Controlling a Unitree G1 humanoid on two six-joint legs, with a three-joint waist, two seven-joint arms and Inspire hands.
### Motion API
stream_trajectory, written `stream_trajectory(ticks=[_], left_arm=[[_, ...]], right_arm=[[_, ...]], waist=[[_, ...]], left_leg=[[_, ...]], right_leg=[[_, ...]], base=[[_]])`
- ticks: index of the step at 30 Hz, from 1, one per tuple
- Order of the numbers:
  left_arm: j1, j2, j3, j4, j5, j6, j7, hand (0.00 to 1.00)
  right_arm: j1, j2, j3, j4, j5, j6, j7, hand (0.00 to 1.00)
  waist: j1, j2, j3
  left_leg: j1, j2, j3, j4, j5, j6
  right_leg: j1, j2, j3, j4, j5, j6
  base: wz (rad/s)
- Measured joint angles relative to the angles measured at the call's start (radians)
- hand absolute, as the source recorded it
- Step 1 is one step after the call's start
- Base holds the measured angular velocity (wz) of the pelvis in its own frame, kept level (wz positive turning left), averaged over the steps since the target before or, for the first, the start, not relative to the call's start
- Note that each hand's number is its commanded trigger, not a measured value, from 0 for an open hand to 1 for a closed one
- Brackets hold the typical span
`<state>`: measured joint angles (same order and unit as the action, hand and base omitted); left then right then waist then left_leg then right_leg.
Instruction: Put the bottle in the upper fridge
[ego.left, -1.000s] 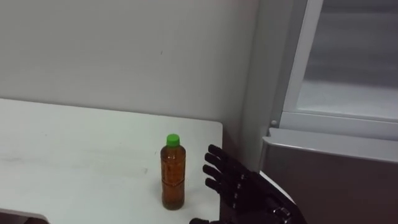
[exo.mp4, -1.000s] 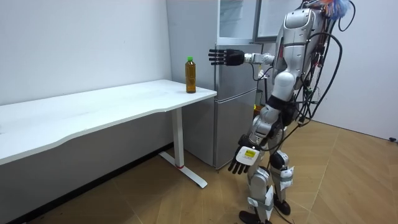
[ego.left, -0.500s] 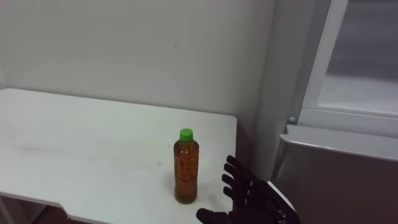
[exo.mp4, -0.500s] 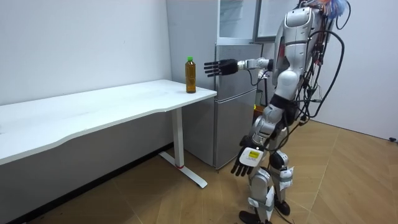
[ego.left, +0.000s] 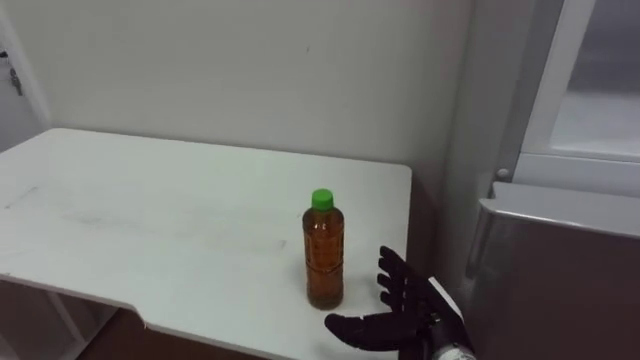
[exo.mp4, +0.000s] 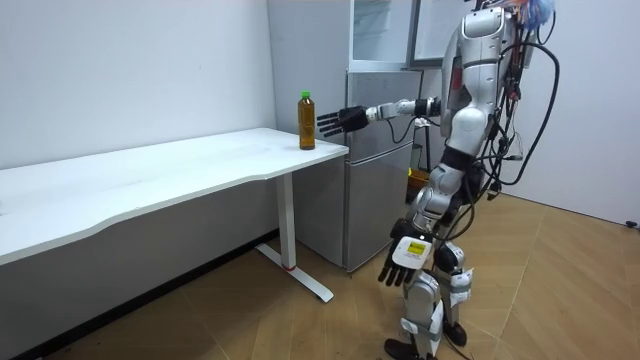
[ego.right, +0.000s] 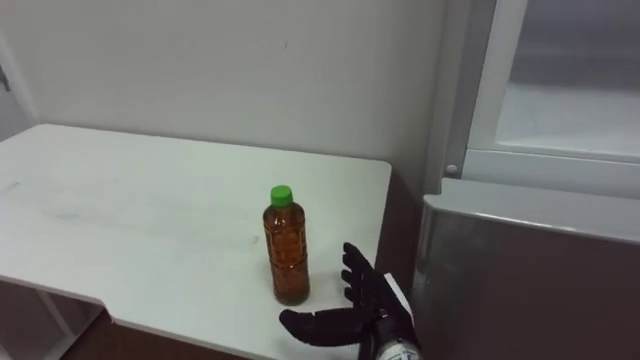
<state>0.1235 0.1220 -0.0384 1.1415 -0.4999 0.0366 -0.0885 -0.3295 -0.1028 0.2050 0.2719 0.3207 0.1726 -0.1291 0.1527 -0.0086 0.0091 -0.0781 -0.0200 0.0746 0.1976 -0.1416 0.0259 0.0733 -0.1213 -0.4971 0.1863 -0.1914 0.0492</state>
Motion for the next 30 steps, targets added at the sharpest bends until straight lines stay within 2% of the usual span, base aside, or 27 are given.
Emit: stream_trajectory(ticks=[3, 7, 12, 22, 30], left_arm=[[-0.002, -0.004, -0.007, 0.0, -0.014, 0.0, 0.004, 0.0], [-0.006, -0.016, -0.006, 0.002, -0.021, -0.002, 0.011, 0.0], [-0.015, -0.024, -0.024, 0.007, -0.058, -0.002, 0.012, 0.0], [-0.02, -0.027, -0.024, 0.006, -0.063, -0.015, 0.014, 0.0], [-0.02, -0.028, -0.041, 0.007, -0.13, -0.015, 0.033, 0.0]], right_arm=[[-0.019, 0.0, 0.003, 0.042, -0.016, -0.031, -0.037, 0.0], [-0.019, 0.0, 0.001, 0.085, -0.057, -0.033, -0.08, 0.0], [-0.026, 0.002, 0.007, 0.09, -0.077, -0.042, -0.124, 0.0], [-0.052, 0.004, 0.01, 0.105, -0.108, -0.05, -0.187, 0.0], [-0.059, 0.019, 0.019, 0.111, -0.13, -0.05, -0.222, 0.0]], waist=[[0.01, 0.004, 0.0023], [0.02, 0.013, 0.0077], [0.03, 0.024, 0.0069], [0.049, 0.012, 0.0034], [0.062, 0.003, 0.0051]], left_leg=[[0.0, -0.002, -0.001, 0.0, 0.004, 0.001], [-0.011, -0.005, -0.008, 0.0, 0.005, 0.003], [-0.036, -0.009, -0.009, -0.003, 0.015, 0.007], [-0.077, -0.012, -0.023, 0.0, 0.028, 0.014], [-0.1, -0.013, -0.039, 0.0, 0.038, 0.013]], right_leg=[[-0.004, -0.002, 0.0, 0.0, 0.0, -0.001], [-0.009, -0.004, -0.004, 0.002, 0.001, 0.0], [-0.043, -0.013, -0.012, 0.019, 0.0, 0.0], [-0.084, -0.022, -0.018, 0.037, 0.001, 0.001], [-0.096, -0.021, -0.025, 0.038, 0.001, 0.0]], base=[[0.0], [0.04], [0.06], [0.04], [0.06]])
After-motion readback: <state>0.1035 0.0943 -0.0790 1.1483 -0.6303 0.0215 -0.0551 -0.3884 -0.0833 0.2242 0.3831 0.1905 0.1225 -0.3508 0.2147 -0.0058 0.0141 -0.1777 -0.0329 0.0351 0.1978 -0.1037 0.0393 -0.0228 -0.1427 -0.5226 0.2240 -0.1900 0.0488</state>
